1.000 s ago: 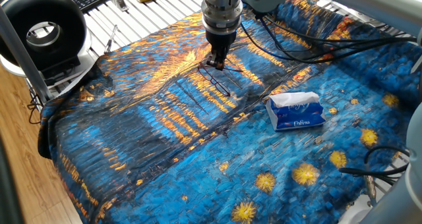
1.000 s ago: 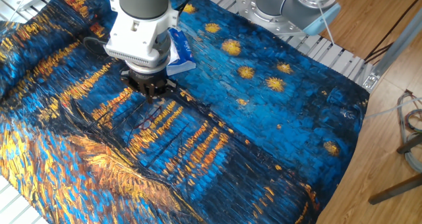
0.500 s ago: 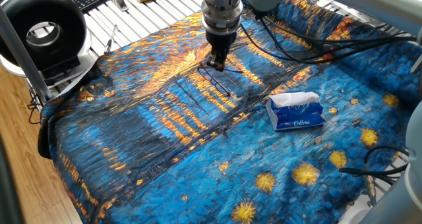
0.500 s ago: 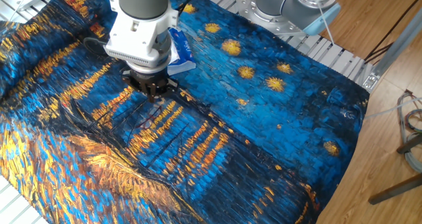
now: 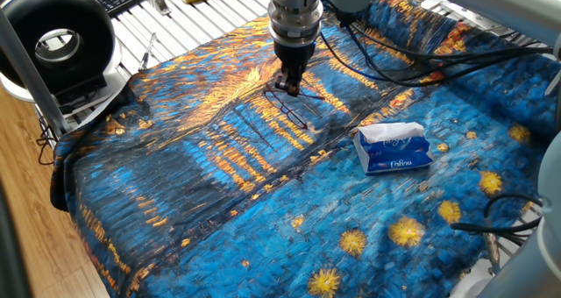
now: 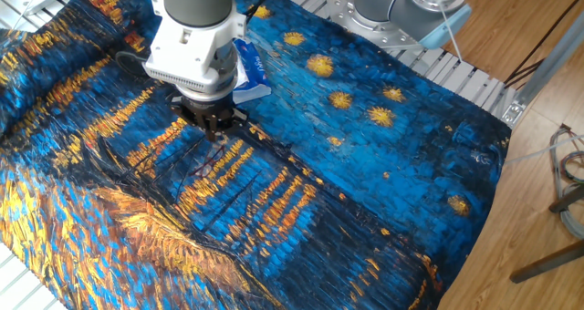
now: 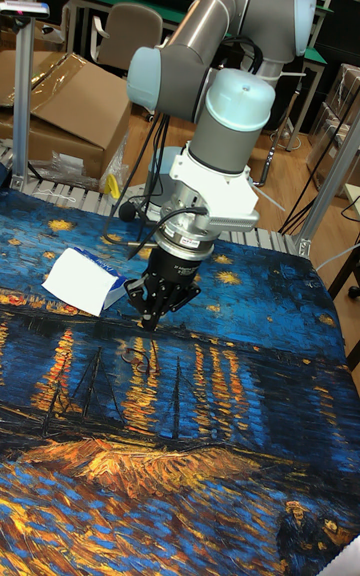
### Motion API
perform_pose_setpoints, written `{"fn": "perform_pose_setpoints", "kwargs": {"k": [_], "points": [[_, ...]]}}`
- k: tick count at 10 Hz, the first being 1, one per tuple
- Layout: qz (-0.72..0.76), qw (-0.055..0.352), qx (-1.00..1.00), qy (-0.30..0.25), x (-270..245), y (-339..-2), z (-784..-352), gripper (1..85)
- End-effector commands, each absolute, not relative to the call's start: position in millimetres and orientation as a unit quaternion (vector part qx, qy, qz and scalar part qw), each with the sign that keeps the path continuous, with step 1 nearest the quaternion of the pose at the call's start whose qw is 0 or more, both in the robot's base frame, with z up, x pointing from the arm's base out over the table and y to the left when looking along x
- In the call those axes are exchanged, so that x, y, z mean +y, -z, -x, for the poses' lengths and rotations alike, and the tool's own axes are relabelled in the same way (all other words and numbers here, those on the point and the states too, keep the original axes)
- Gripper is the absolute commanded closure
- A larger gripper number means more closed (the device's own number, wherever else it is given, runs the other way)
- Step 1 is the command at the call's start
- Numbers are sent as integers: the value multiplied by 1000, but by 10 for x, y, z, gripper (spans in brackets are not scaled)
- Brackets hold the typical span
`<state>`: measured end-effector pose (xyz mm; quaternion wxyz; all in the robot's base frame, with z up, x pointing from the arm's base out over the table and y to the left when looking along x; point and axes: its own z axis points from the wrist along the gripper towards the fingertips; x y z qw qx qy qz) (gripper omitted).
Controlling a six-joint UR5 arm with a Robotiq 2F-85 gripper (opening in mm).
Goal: Unfold the leg of the glasses (with one hand)
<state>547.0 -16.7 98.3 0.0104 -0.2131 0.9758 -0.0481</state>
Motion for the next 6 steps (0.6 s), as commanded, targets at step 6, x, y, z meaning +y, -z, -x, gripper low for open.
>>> {"fn": "perform_pose_setpoints", "kwargs": {"k": [6], "points": [[202, 11, 979, 37, -117, -983, -5462, 847]]}}
